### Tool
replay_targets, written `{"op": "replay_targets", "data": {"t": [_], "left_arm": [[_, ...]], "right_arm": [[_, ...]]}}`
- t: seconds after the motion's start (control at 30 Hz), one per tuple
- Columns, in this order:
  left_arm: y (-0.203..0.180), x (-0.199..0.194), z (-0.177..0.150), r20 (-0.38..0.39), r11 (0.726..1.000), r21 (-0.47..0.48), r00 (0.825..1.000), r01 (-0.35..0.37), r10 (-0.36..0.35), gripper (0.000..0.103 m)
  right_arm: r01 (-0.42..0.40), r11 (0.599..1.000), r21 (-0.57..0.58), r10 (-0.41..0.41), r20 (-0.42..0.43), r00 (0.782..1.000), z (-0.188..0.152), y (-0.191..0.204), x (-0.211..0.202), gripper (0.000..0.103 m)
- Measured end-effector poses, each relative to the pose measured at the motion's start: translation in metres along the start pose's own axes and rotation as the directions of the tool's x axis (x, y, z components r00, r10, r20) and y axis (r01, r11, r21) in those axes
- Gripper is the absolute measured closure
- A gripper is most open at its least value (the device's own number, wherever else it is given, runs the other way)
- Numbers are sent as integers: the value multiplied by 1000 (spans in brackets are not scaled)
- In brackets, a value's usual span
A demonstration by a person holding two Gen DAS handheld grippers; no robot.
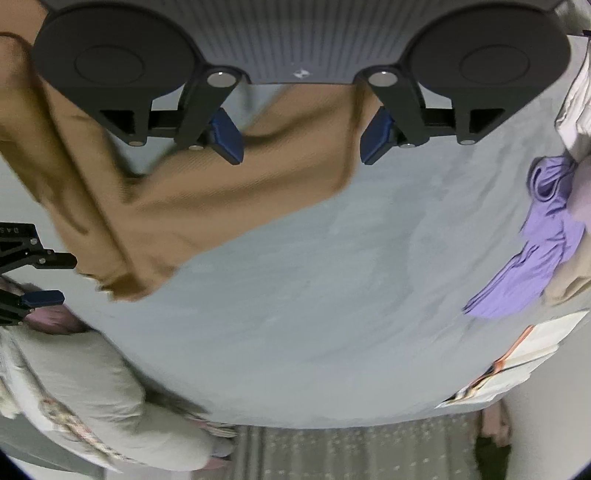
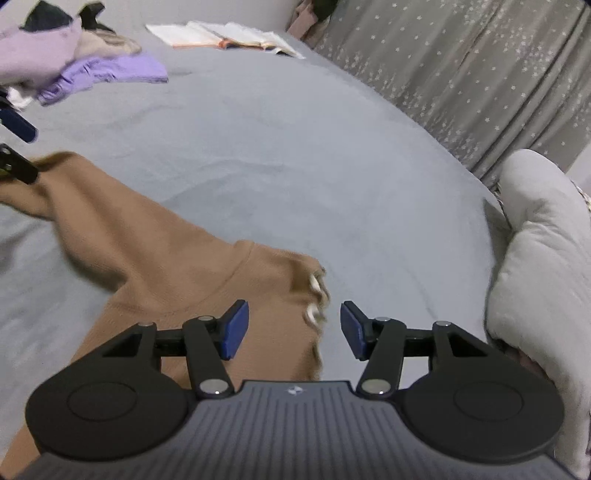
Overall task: Fold clothes
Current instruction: 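Lower the garment onto the bed and open both tools, then grasp the tan top's shoulder with the right tool and pull it flat, release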
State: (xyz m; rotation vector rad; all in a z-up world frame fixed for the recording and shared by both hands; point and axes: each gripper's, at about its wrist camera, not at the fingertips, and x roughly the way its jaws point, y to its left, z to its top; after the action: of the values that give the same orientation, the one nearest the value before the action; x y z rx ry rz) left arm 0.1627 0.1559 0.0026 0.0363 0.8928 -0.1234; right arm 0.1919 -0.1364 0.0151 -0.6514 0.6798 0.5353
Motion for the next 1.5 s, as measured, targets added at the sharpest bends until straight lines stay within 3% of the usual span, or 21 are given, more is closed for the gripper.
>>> {"op": "replay_targets", "data": {"t": [0.3,0.47,0.73,0.8,0.87,0.9,1.0,1.03,1.07,1.13,1.27,1.33,1.4,1.5], "left_arm": [[-86,-17,-7,-17,981,101,986,164,-163,28],[-136,-14,-14,-46,961,170,976,218,-213,28],[-181,-1,-19,-93,949,176,964,263,-250,28],[-182,-2,-19,-96,949,179,965,259,-245,28],[-184,-2,-20,-99,950,181,966,254,-240,28],[-182,-2,-20,-100,951,178,966,251,-237,28],[-175,-2,-19,-103,956,164,968,243,-229,28],[-173,-2,-19,-105,957,158,968,242,-227,28],[-170,-1,-19,-108,959,151,968,240,-225,28],[-165,2,-21,-118,961,133,967,243,-228,28],[-157,8,-27,-142,962,97,960,257,-242,28],[-154,11,-30,-157,960,81,955,267,-252,28],[-153,14,-34,-173,958,69,949,277,-262,28],[-152,19,-41,-199,953,51,938,298,-282,28]], "right_arm": [[4,999,-32,-5,-54,999,-72,-3,-77,46],[-72,996,-52,66,-105,992,-106,7,-106,46],[-179,982,-55,166,-192,967,-145,30,-117,48],[-198,980,-34,189,-183,965,-151,28,-118,55],[-209,978,-20,202,-176,963,-154,25,-120,99],[-198,980,-25,190,-178,965,-156,24,-121,98],[-123,990,-69,111,-159,981,-156,21,-131,98],[-75,993,-90,62,-146,987,-155,18,-136,98],[21,993,-119,-37,-126,991,-152,10,-144,98],[132,979,-152,-149,-108,983,-148,1,-150,98],[376,906,-197,-399,-91,913,-136,-46,-159,98],[437,876,-203,-460,-84,884,-132,-61,-158,98],[511,831,-220,-538,-81,839,-127,-82,-152,98],[569,788,-234,-600,-88,795,-124,-103,-137,98]]}}
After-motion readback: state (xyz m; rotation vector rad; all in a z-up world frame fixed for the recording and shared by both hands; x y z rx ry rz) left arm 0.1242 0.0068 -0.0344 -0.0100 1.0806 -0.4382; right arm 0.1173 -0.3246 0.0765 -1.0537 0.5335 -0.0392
